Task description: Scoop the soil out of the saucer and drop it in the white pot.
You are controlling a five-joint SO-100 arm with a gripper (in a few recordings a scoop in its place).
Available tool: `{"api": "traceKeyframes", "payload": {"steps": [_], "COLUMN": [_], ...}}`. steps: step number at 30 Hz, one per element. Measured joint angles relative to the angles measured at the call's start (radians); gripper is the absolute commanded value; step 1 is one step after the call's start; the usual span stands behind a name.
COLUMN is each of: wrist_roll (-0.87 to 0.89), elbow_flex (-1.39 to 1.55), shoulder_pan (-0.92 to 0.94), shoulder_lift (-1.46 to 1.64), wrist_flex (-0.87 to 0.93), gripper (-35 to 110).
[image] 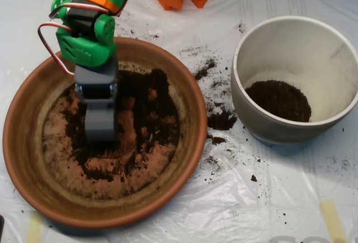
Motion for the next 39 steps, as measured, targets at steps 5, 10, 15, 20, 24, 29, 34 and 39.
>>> {"api": "traceKeyframes", "payload": {"steps": [5, 10, 15, 20, 24, 29, 34, 39], "wrist_roll": [0.04, 0.051, 0.044, 0.054, 0.104, 0.225, 0.319, 0.383], "elbow_flex": [0.037, 0.11, 0.153, 0.202, 0.199, 0.015, -0.275, -0.465], "shoulder_pan": [0.018, 0.041, 0.074, 0.084, 0.063, -0.018, -0.109, -0.215], "shoulder_lift": [0.021, 0.077, 0.117, 0.153, 0.167, 0.167, 0.163, 0.161], "wrist_flex": [-0.006, -0.041, -0.061, -0.066, 0.005, 0.164, 0.35, 0.495], "gripper": [21, 18, 3, 0, -1, -1, -1, -1]}}
